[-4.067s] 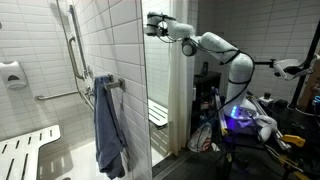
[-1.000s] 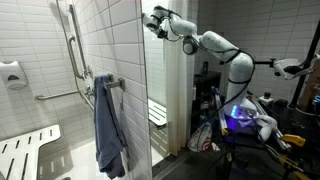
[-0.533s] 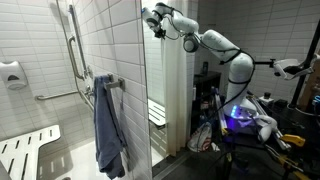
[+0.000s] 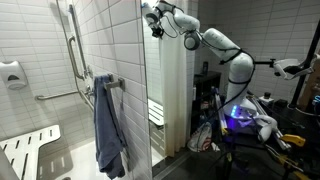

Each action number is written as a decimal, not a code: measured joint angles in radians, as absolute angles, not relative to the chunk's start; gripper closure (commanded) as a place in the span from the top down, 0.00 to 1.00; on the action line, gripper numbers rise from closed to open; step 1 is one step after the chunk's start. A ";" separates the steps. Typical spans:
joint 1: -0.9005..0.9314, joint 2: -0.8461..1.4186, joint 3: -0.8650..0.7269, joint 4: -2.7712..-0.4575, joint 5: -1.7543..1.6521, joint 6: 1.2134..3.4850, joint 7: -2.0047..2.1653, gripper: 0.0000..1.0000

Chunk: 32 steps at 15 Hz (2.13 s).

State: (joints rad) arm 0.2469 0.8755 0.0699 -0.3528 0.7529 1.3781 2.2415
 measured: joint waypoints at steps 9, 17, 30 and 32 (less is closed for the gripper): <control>0.230 0.842 -0.033 -0.353 0.713 1.372 2.327 0.01; 0.226 0.882 0.024 -0.372 0.790 1.363 2.202 0.64; 0.237 0.970 0.230 -0.386 0.722 1.301 1.986 0.01; 0.235 0.970 0.240 -0.386 0.719 1.294 1.979 0.01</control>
State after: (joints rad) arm 0.2350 0.9697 0.2401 -0.3860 0.7190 1.2942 1.9792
